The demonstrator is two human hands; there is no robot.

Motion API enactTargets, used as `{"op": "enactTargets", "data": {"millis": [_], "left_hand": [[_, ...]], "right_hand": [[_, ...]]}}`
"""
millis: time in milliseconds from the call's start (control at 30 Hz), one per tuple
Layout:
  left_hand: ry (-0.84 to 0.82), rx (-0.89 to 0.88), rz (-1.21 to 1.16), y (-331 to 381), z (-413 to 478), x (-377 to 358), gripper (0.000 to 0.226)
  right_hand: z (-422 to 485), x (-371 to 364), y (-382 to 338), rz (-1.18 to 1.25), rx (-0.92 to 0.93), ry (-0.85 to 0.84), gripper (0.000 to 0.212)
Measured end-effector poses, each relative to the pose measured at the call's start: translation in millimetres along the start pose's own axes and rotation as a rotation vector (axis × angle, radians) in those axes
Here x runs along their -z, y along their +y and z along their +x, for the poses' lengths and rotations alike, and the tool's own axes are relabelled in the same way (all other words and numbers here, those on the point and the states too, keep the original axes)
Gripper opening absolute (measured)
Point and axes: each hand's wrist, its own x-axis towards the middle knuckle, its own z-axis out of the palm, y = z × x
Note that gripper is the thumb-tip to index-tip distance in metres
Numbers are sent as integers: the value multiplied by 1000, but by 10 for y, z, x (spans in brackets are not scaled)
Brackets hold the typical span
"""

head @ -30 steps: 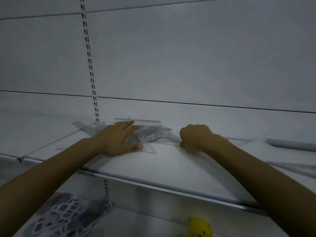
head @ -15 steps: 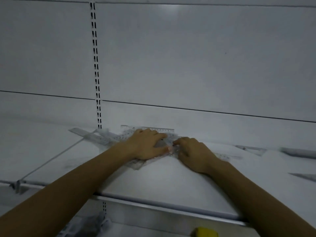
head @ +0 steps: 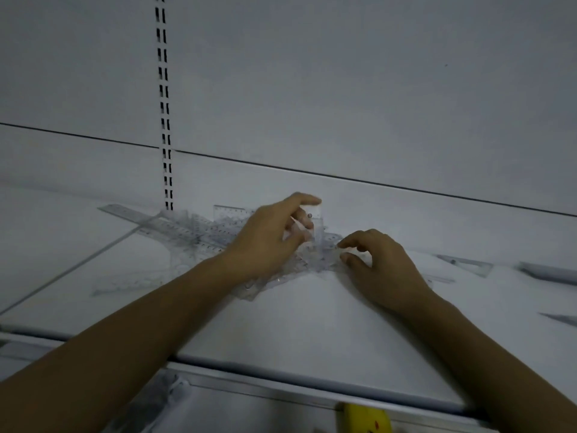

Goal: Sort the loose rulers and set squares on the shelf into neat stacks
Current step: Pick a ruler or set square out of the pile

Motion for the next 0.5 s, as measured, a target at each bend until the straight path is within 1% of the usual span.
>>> {"op": "enactTargets", "data": {"millis": [67,167,233,300,367,433,500], "left_hand": [[111,1,-49,35,14,24,41],[278,-2,-62,44,33,75,18],[391,-6,-79,36,57,108,10],[491,14,-94,36,81,145,8],[551,81,-147,31,99,183,11],[552,182,-230,11,109,209,16],[511,265,-321,-9,107,207,24]], "right_hand": [[-7,-14,2,-3,21,1,25],[-13,-30,-55,14,125,-6,46],[8,-46,-154,5,194,-72,64],[59,-74,-254,-44,257,-155,77],[131,-77,-317,-85,252,-247,75],[180,-77,-321,-115,239,-295,62],[181,-77,-269,-131,252,-230,52]]}}
